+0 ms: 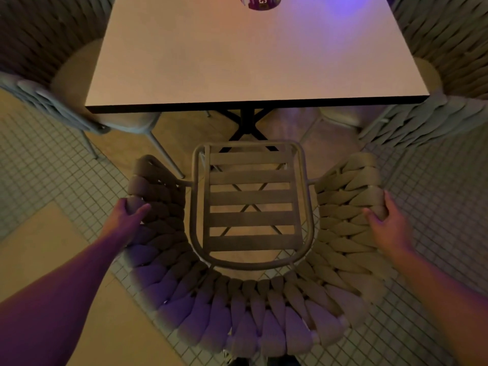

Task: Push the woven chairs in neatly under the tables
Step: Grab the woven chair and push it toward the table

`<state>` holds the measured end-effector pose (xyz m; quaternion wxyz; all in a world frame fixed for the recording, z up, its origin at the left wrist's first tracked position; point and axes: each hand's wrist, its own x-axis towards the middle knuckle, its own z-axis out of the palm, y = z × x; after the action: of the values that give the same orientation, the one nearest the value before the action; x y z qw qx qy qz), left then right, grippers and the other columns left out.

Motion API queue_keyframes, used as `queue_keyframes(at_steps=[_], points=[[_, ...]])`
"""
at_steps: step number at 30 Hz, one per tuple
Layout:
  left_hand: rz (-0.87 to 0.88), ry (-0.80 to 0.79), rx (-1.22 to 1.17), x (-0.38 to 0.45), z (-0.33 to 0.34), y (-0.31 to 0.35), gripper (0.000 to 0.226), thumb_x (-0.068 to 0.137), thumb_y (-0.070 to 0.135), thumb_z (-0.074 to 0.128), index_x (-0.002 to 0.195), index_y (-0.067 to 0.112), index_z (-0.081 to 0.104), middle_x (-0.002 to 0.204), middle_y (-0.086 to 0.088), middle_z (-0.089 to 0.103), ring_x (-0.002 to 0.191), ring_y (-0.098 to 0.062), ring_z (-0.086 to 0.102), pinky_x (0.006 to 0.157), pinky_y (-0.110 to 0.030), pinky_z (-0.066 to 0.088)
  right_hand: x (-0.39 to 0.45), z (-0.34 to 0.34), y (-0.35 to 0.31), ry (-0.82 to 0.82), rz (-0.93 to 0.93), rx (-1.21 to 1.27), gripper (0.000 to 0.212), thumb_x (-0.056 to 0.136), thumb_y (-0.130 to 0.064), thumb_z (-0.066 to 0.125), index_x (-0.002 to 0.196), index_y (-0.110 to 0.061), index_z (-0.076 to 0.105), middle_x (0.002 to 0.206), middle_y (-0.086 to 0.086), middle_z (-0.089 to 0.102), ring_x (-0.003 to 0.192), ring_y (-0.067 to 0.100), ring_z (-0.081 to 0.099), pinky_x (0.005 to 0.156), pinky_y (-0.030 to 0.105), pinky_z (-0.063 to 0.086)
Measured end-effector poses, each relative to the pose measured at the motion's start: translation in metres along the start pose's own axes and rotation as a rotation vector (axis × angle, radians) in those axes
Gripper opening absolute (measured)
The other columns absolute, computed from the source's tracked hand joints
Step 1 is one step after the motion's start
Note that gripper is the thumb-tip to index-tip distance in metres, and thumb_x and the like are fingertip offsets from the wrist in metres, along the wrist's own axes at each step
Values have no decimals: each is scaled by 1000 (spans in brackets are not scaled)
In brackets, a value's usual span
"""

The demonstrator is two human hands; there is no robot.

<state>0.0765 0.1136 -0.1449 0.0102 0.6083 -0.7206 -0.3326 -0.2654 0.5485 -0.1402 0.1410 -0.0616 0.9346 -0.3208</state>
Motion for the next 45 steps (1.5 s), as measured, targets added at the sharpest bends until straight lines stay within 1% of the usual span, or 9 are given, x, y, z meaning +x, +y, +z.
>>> queue_keyframes(at_steps=[9, 18, 22, 27, 31, 34, 36, 40, 45], points=[[8, 10, 3, -1, 1, 1, 45, 82, 50, 64, 108, 16, 51, 94, -11, 61, 79, -28, 55, 63, -36, 38, 4, 1, 1, 9, -12, 20, 71, 88, -32, 62, 148, -25, 26, 147, 6, 44, 129, 27, 46, 101, 36, 37], [-3, -9, -3, -6, 3, 1, 49, 80, 51, 65, 111, 15, 51, 98, -14, 62, 85, -32, 58, 69, -38, 43, 1, -4, 7, 33, -5, 6, 70, 87, -31, 64, 148, -24, 29, 141, 6, 50, 120, 25, 52, 91, 30, 38], [1, -19, -7, -6, 3, 2, 48, 81, 51, 65, 111, 17, 51, 100, -14, 62, 89, -34, 60, 76, -44, 49, 0, -4, 7, 14, 4, 19, 71, 88, -32, 62, 148, -24, 26, 145, 5, 46, 126, 25, 48, 99, 35, 39], [-32, -21, 5, -12, 4, 10, 52, 82, 48, 64, 118, 13, 49, 109, -20, 63, 96, -38, 60, 80, -46, 48, -2, -6, 3, 15, -13, -24, 71, 89, -34, 61, 149, -23, 25, 145, 8, 46, 126, 28, 48, 98, 38, 40], [45, 80, 192, -29, 7, 35, 70, 82, 48, 62, 133, 5, 40, 131, -27, 49, 118, -46, 50, 94, -54, 42, -8, -7, -7, 31, -55, -76, 70, 89, -34, 59, 148, -19, 25, 144, 13, 44, 128, 32, 45, 100, 44, 40], [149, 140, 239, -54, 10, 62, 71, 83, 51, 58, 139, 14, 37, 141, -22, 41, 128, -45, 40, 105, -57, 33, -22, -8, -20, 54, -69, -99, 72, 87, -36, 60, 148, -20, 25, 144, 17, 38, 130, 34, 40, 101, 48, 39], [217, 108, 208, -71, 16, 81, 70, 85, 50, 57, 143, 18, 35, 146, -18, 39, 133, -42, 37, 107, -56, 31, -29, -11, -27, 53, -80, -88, 70, 88, -36, 60, 147, -17, 28, 146, 15, 37, 133, 32, 37, 103, 44, 35], [331, -37, 28, -112, 39, 134, 64, 87, 45, 58, 142, 16, 40, 140, -16, 47, 126, -32, 48, 102, -49, 41, -28, -37, -32, -14, -104, -27, 66, 89, -42, 57, 145, -20, 31, 146, 9, 39, 132, 26, 40, 103, 39, 37], [270, -161, -127, -181, 81, 203, 61, 87, 46, 60, 140, 21, 45, 138, -11, 51, 121, -27, 52, 97, -46, 46, -8, -92, -15, -99, -119, 31, 65, 89, -47, 54, 144, -20, 34, 149, 7, 40, 134, 21, 40, 107, 40, 36]])
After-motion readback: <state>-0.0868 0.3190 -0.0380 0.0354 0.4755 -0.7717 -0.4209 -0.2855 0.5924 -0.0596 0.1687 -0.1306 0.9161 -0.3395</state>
